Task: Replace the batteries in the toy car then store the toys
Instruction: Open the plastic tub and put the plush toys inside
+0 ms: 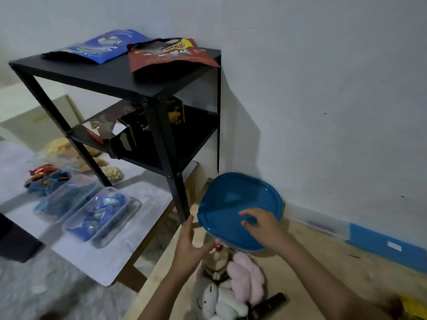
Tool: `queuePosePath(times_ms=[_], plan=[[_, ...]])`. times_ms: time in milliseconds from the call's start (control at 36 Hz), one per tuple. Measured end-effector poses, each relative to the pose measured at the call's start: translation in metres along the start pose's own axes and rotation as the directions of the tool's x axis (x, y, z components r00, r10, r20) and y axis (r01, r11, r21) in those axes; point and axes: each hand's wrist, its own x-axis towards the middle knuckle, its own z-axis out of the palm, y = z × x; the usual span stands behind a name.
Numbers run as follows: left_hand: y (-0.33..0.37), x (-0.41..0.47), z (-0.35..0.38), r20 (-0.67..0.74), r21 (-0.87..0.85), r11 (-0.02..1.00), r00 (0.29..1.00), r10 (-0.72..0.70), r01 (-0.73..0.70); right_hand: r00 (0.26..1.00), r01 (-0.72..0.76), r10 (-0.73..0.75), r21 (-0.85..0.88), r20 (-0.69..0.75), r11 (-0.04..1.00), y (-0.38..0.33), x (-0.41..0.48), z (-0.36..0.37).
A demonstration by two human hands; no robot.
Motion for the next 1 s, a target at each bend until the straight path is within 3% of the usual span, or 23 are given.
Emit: queuePosePath(times_ms=[139,306,444,722,1000], plan=[[-0.014,0.033,-0.011,0.188,-0.024,0.999,0.981,0.050,-0.046,0.997,-0.035,0.040,-0.059,0.074,0.998,-0.022,0.019,0.037],[-0.025,0.052,-0.018,0.263,-0.137,0.989,0.960,0.098,-0.063,0.992,-0.101,0.109,-0.132,0.059,0.986,-0.030,0.032,0.064],[-0.022,0.055,-0.022,0.258,-0.160,0.982,0.956,0.142,-0.103,0.996,-0.077,0.084,-0.277,0.016,0.958,-0.044,0.041,0.072],[-0.014,0.048,-0.021,0.260,-0.350,0.937,0.961,0.096,0.001,0.999,-0.037,0.039,-0.630,-0.010,0.776,-0.073,0.058,0.079],[-0.029,0.056,-0.021,0.282,-0.289,0.956,0.959,0.040,0.046,0.991,0.114,-0.011,-0.786,0.136,0.608,-0.095,0.069,0.080]])
